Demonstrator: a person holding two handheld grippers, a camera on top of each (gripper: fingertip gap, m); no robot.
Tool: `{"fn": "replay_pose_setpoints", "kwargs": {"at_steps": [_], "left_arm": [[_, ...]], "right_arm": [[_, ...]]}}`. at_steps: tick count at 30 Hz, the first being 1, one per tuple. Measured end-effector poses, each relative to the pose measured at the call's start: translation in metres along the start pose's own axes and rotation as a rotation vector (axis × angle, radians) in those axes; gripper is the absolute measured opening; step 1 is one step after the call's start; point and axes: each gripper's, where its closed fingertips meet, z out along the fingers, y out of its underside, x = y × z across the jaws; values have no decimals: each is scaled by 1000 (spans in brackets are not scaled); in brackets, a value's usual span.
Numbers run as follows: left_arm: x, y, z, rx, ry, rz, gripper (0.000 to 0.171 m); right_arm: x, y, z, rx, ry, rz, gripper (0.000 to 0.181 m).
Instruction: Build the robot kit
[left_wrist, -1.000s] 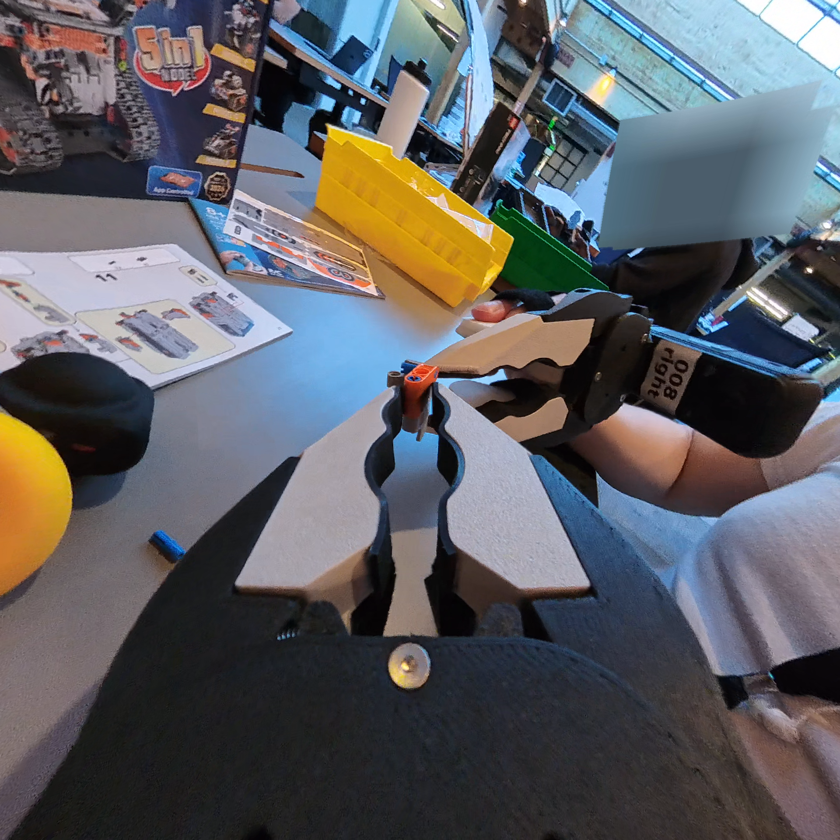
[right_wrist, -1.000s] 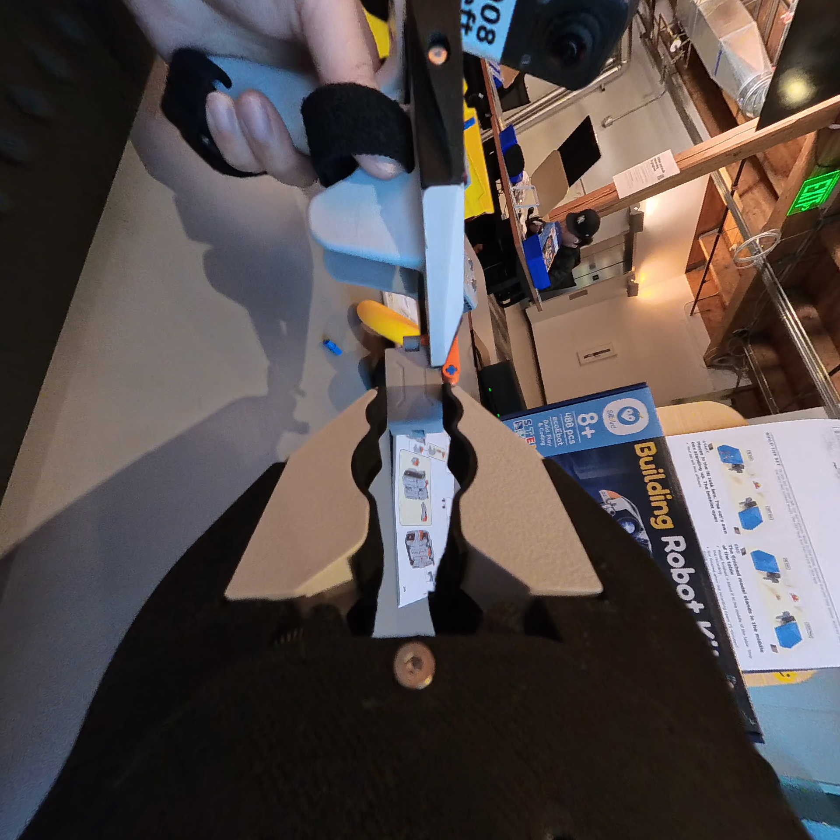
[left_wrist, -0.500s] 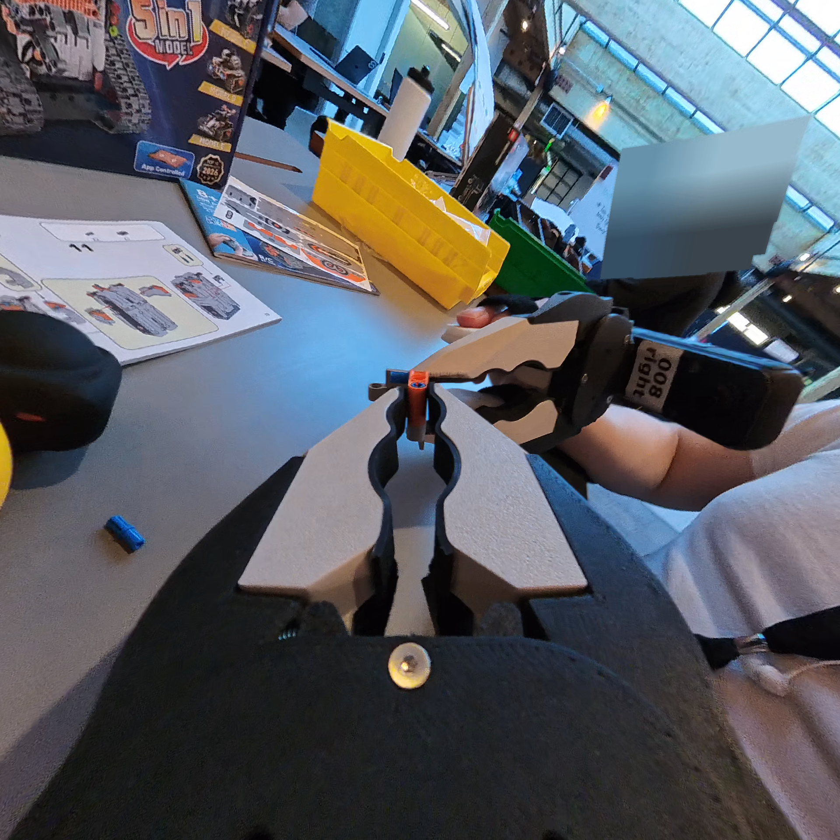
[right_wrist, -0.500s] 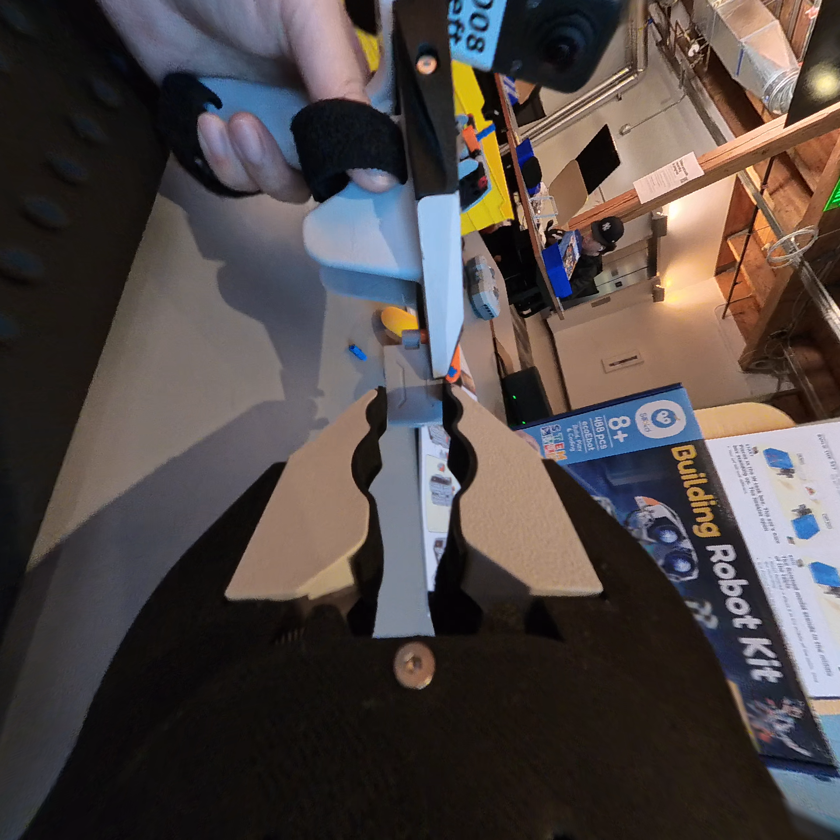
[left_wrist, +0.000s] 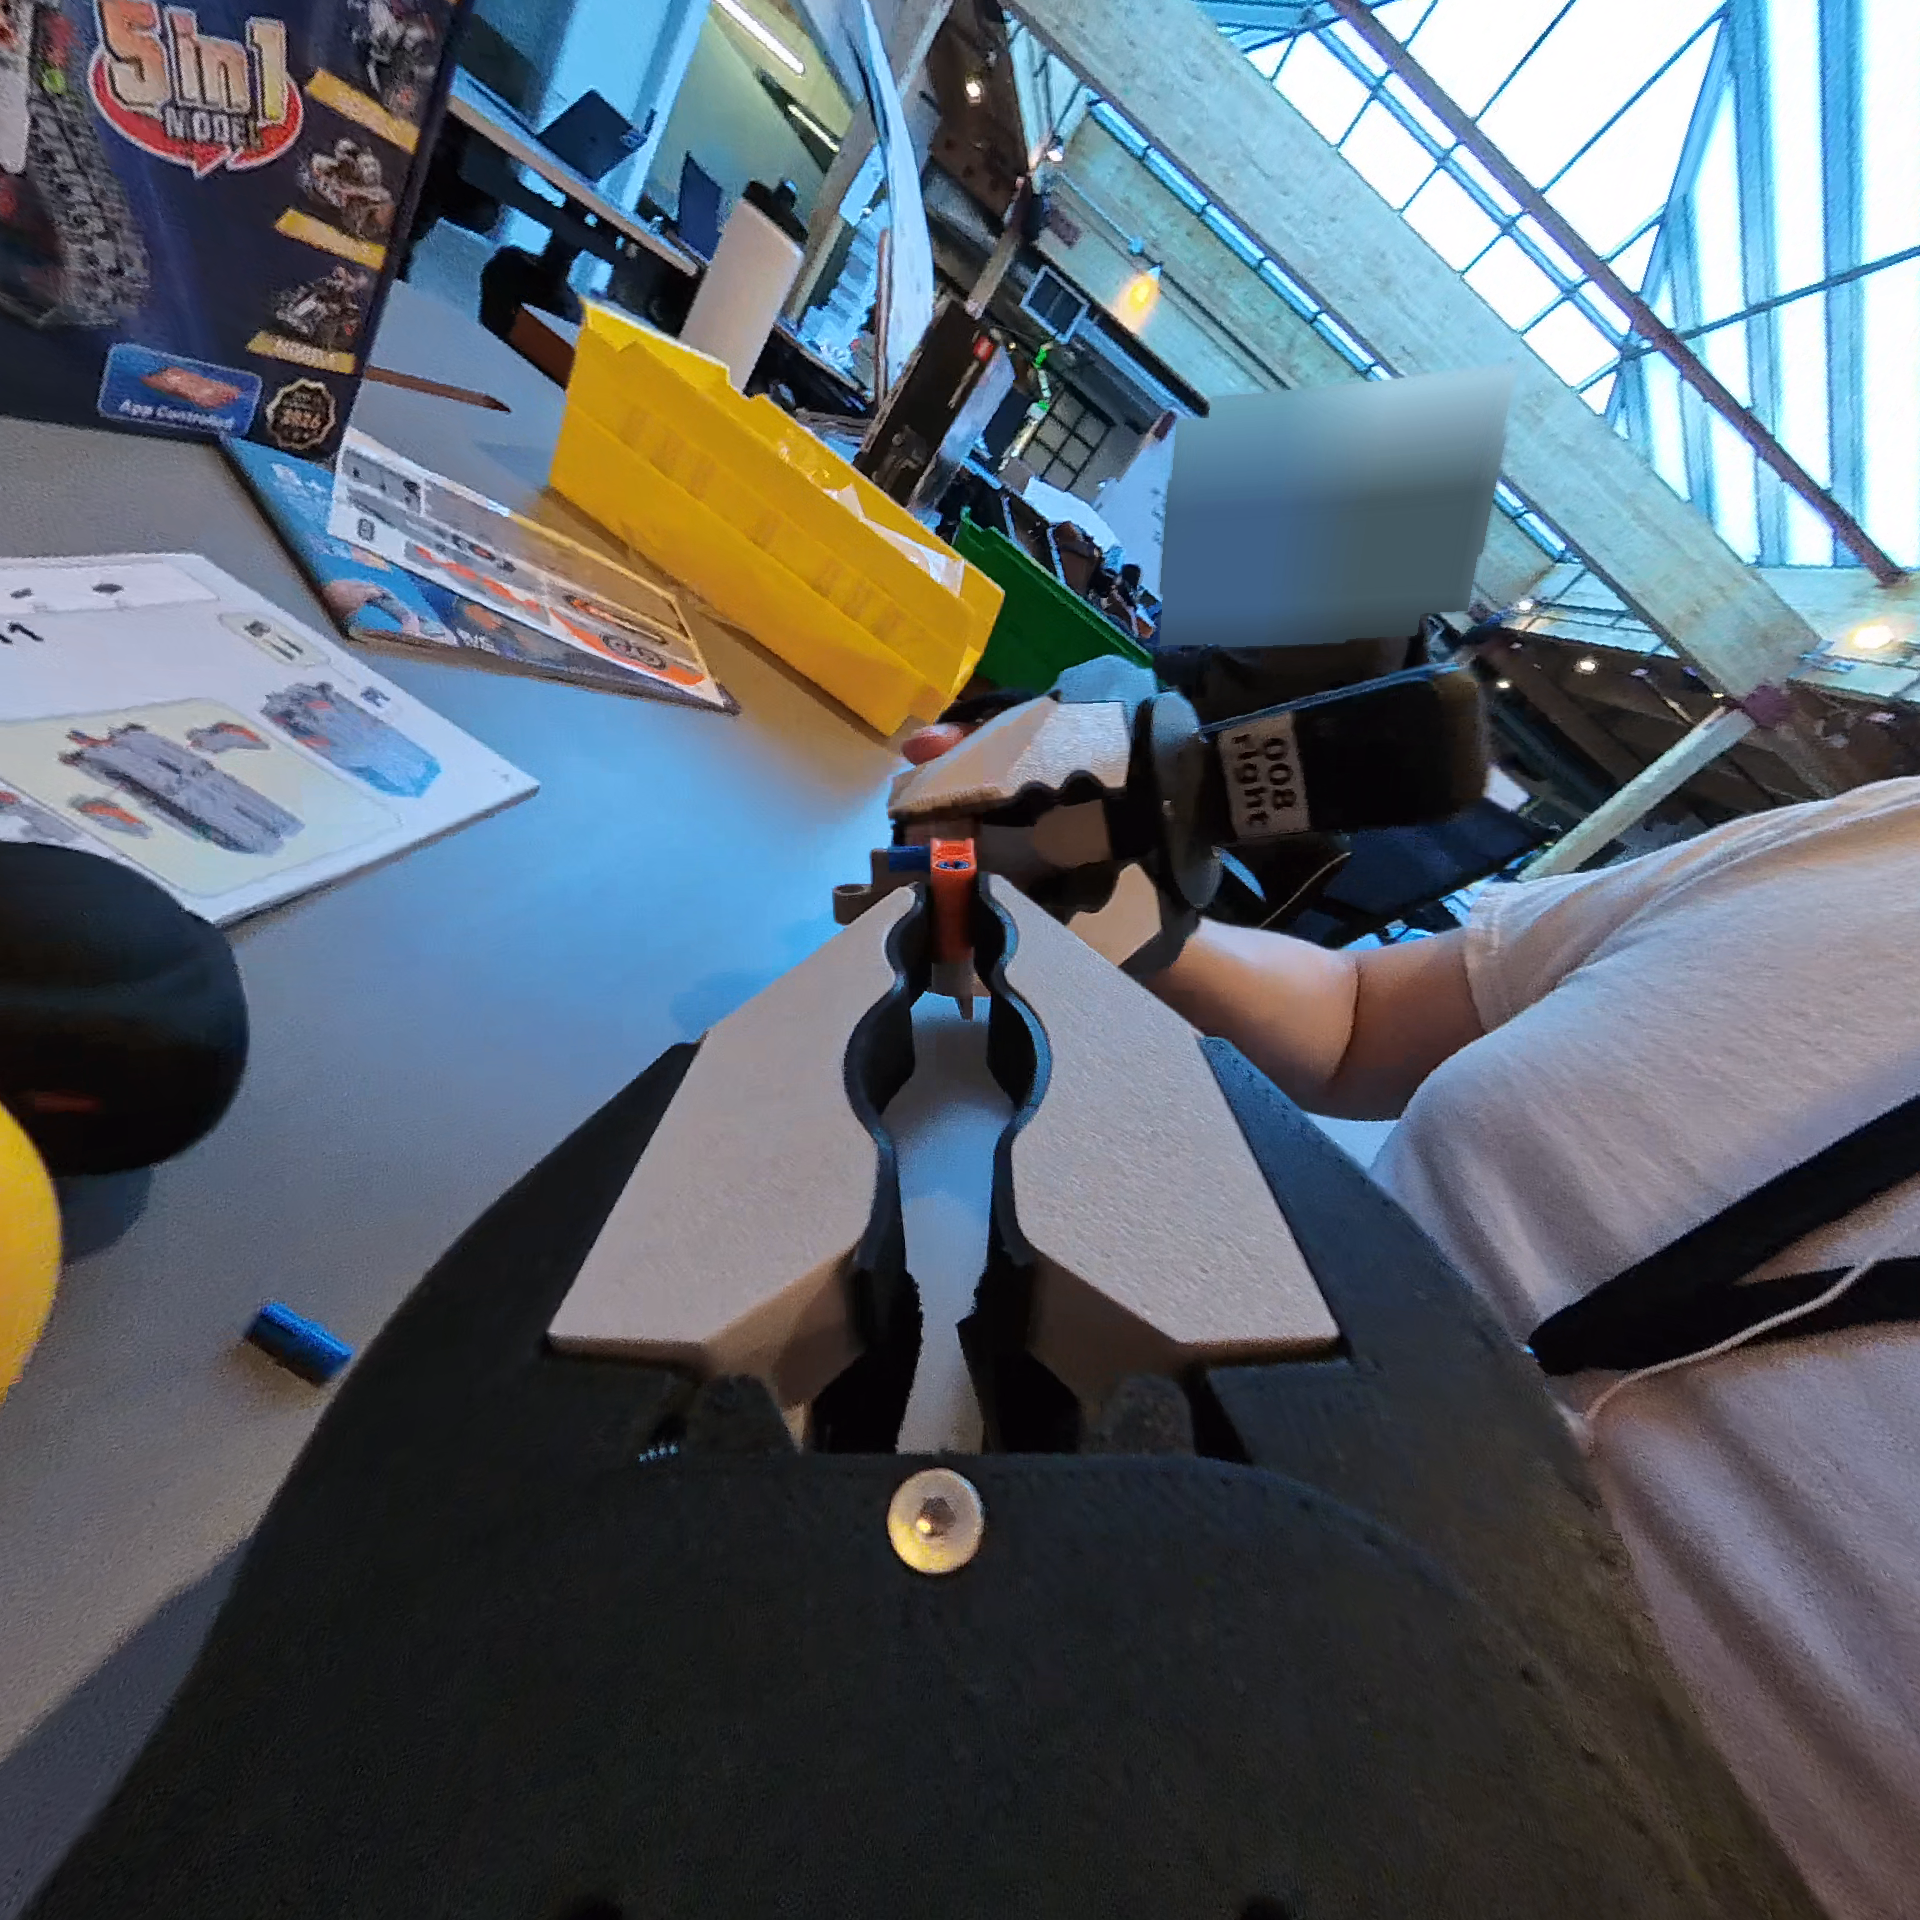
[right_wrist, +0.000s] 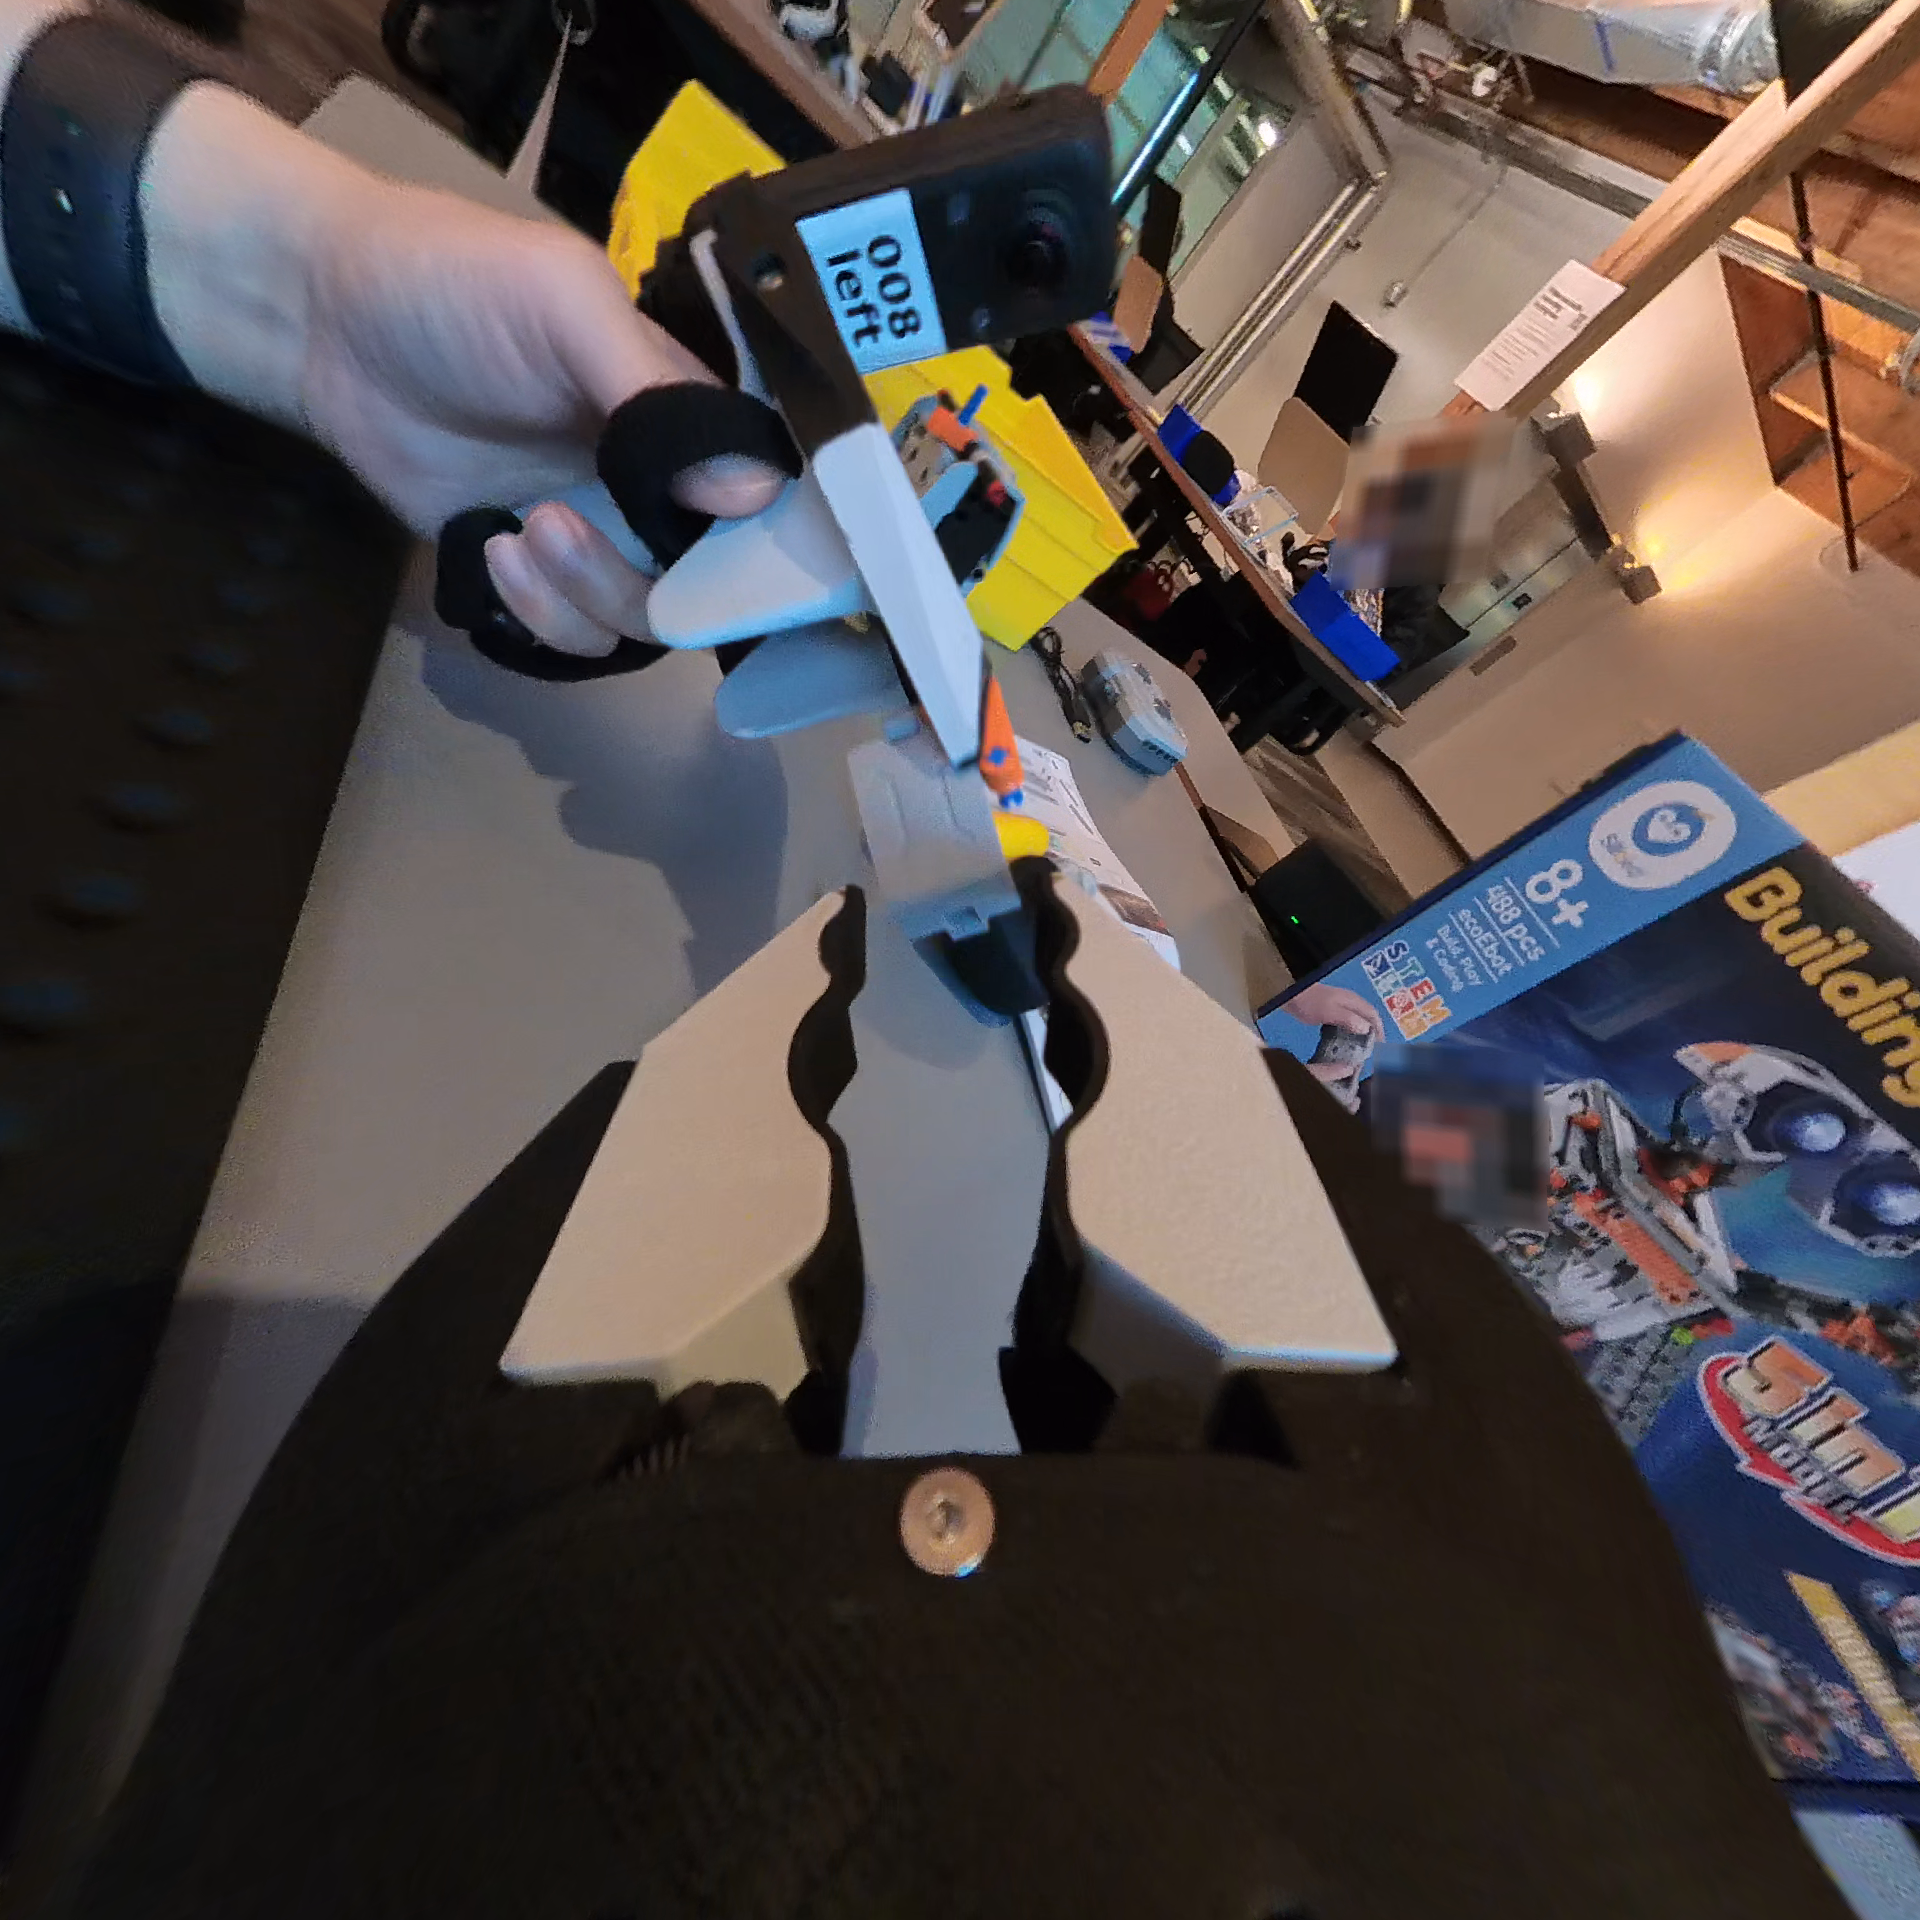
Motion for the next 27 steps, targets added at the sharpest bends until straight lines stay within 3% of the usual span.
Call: {"fn": "replay_pose_setpoints", "kwargs": {"at_steps": [7, 9, 15, 18, 23, 27], "left_arm": [[13, -37, -6, -27, 263, -79, 5], [36, -51, -5, -16, 425, -22, 5], [62, -79, 3, -113, 736, 110, 5], [54, -87, 6, -190, 786, 174, 5], [18, -98, 3, -238, 653, 249, 4], [-30, -112, 5, -213, 320, 278, 4]], "right_arm": [[17, 15, -5, 92, -99, 360, 34], [17, 18, -4, 107, -141, 433, 34], [18, 47, -5, 1, -137, 472, 30], [19, 42, -9, 23, -136, 493, 28], [17, 40, -11, 23, -152, 502, 27], [9, 43, -8, -9, -180, 476, 26]]}}
